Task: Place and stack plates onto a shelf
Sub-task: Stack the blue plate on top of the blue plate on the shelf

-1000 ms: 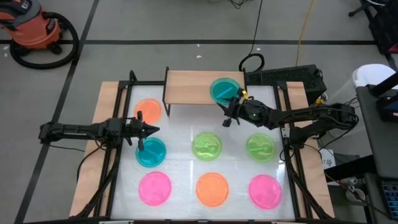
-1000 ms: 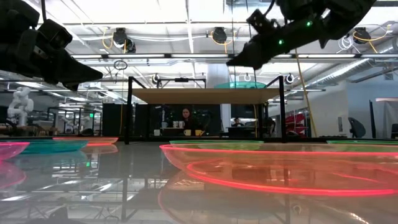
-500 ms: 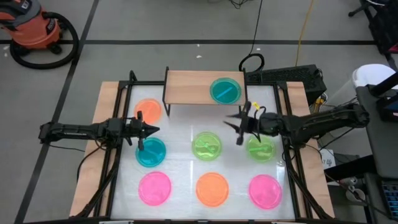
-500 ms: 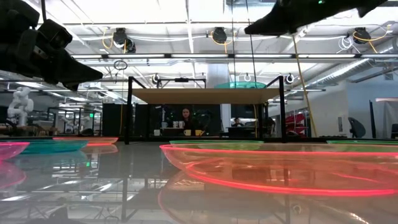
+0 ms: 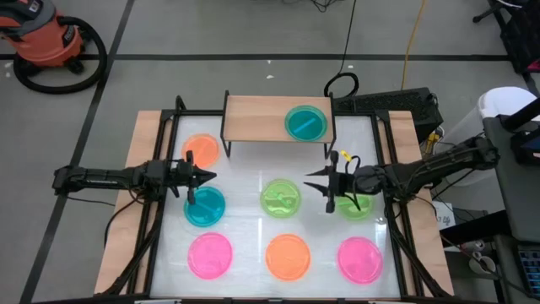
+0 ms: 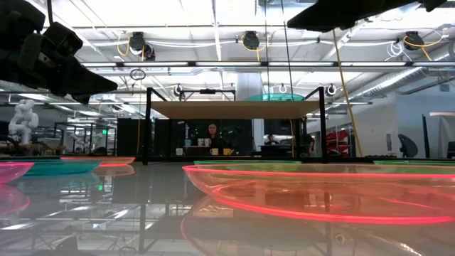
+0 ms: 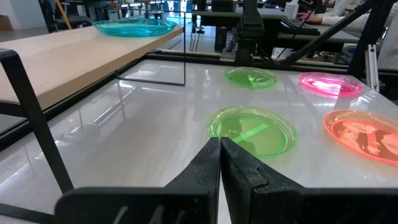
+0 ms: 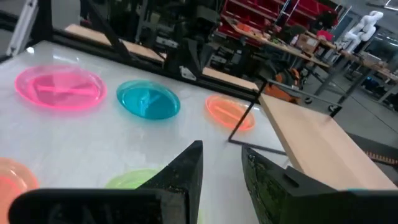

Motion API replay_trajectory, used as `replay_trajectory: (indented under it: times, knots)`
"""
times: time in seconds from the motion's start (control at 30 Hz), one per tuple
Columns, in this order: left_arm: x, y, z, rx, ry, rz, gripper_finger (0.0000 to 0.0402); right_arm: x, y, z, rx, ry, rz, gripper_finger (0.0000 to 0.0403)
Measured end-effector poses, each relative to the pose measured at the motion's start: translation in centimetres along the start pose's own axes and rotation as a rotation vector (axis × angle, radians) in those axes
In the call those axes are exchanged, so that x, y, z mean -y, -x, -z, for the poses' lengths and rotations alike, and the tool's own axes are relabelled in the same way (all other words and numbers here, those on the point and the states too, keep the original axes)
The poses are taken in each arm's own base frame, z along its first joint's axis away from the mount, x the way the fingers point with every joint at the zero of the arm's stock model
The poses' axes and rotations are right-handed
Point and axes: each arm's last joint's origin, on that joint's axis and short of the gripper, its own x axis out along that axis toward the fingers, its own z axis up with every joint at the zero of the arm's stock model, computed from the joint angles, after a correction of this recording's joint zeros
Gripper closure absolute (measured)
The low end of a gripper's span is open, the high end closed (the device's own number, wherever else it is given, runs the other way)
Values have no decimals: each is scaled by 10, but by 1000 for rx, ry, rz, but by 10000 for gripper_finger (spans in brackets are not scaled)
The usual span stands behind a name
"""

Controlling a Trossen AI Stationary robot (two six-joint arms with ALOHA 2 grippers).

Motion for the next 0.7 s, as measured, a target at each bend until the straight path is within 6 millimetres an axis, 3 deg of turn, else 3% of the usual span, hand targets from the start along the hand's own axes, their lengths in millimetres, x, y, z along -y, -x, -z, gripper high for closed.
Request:
replay_trajectory:
  times: [0.5, 0.7]
  knots:
    - [0, 0, -8, 78, 177, 11, 382, -7, 3, -2, 10, -49, -33, 309]
    - [1, 1, -14, 131, 118, 13, 382, -7, 3, -2, 9, -47, -32, 309]
